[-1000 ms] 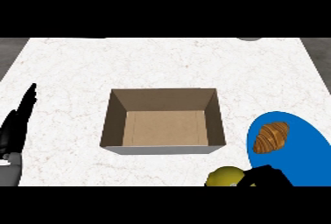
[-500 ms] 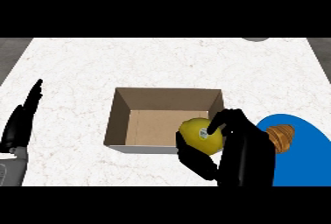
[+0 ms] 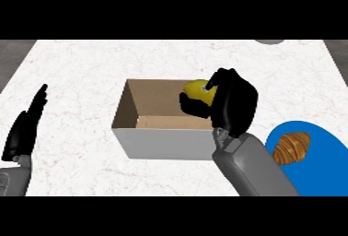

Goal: Pick the lemon from the plate and place it in the cardboard box

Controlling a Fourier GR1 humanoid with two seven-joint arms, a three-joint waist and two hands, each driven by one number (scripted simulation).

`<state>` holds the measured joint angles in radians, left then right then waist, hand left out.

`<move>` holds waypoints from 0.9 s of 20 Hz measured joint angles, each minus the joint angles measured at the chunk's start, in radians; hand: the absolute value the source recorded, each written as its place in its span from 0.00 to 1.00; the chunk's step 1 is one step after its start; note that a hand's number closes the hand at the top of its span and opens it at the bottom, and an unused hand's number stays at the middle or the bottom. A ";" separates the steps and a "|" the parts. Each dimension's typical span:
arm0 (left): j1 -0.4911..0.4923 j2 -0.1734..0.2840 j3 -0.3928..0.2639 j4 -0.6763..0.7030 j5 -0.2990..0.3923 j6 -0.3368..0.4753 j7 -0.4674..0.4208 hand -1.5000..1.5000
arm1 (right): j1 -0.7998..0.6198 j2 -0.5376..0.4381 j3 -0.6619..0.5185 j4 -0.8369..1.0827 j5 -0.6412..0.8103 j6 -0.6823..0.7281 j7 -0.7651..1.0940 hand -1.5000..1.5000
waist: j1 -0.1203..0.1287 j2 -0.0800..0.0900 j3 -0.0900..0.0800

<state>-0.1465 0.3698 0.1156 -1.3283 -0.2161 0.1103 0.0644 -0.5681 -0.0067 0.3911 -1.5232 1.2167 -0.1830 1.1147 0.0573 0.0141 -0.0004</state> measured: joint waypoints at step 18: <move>0.041 -0.005 0.021 -0.004 -0.002 -0.002 -0.013 0.50 | -0.200 -0.008 -0.049 0.362 -0.148 -0.534 -0.090 0.00 | -0.030 -0.021 -0.003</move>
<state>-0.1054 0.3652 0.1365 -1.3321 -0.2179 0.1080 0.0511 -0.7684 -0.0148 0.3421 -1.1609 1.0685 -0.7175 1.0248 0.0274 -0.0067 -0.0032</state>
